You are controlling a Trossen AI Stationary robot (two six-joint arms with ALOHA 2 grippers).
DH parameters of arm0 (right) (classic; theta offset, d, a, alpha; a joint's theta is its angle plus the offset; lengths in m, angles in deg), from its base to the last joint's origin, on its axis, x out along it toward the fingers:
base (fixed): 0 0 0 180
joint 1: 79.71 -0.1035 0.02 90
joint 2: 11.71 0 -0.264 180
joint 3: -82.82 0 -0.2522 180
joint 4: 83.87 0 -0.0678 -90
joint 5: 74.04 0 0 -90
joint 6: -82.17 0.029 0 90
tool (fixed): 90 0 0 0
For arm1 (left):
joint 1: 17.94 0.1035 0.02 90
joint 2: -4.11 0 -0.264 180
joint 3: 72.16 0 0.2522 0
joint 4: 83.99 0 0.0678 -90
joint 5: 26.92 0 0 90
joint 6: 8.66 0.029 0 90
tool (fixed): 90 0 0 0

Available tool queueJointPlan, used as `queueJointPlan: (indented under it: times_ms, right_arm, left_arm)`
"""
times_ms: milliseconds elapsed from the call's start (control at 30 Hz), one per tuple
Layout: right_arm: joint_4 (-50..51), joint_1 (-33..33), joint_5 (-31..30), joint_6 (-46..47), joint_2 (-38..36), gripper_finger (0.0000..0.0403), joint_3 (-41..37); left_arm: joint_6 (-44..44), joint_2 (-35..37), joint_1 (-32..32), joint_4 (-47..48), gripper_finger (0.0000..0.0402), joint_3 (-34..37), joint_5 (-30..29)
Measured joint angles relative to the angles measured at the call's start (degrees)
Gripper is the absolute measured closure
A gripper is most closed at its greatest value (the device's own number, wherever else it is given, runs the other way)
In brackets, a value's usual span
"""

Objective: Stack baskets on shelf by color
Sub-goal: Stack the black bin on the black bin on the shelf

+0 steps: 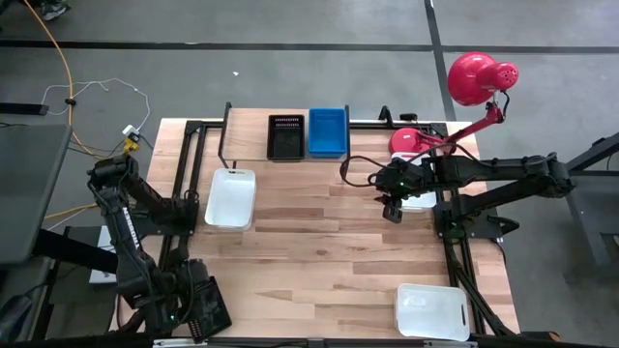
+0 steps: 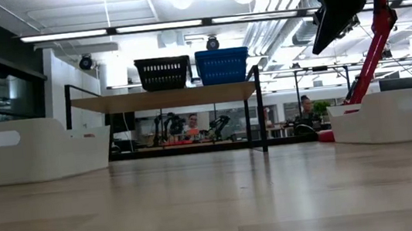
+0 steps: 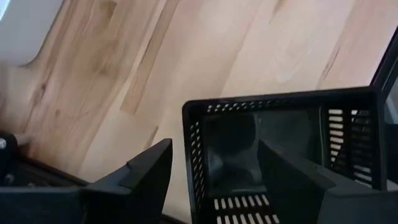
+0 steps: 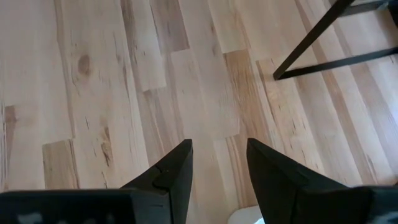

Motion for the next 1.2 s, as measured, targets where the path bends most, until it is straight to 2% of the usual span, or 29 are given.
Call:
queueJointPlan:
  times_ms: [133, 300, 467, 900, 1067, 1200]
  right_arm:
    - [-1.26, 0.0, 0.0, -0.12, 0.0, 0.0263, 0.0]
    - [-1.65, 0.0, 0.0, -0.12, -0.02, 0.0263, 0.0]
    - [-1.63, 0.0, 0.0, -0.12, -0.02, 0.0263, 0.0]
    - [-1.65, 0.01, 0.0, -0.15, -0.02, 0.0263, 0.0]
    - [-1.65, 0.01, 0.0, -0.15, -0.02, 0.0263, 0.0]
    - [-1.65, 0.01, 0.01, -0.17, -0.02, 0.0263, 0.0]
  left_arm:
    - [0.11, 0.0, -0.05, 0.26, 0.0177, 2.02, 0.37]
    - [0.23, -0.01, 0.74, -0.86, 0.0177, 6.88, 6.36]
    - [1.73, 0.71, 0.72, -6.22, 0.0177, 9.33, 5.68]
    - [3.77, 0.87, 1.68, -10.43, 0.0177, 11.2, 5.99]
    - [5.89, 0.87, 3.24, -19.66, 0.0177, 16.0, 11.33]
    - [8.37, 0.87, 4.63, -23.69, 0.0179, 17.71, 12.1]
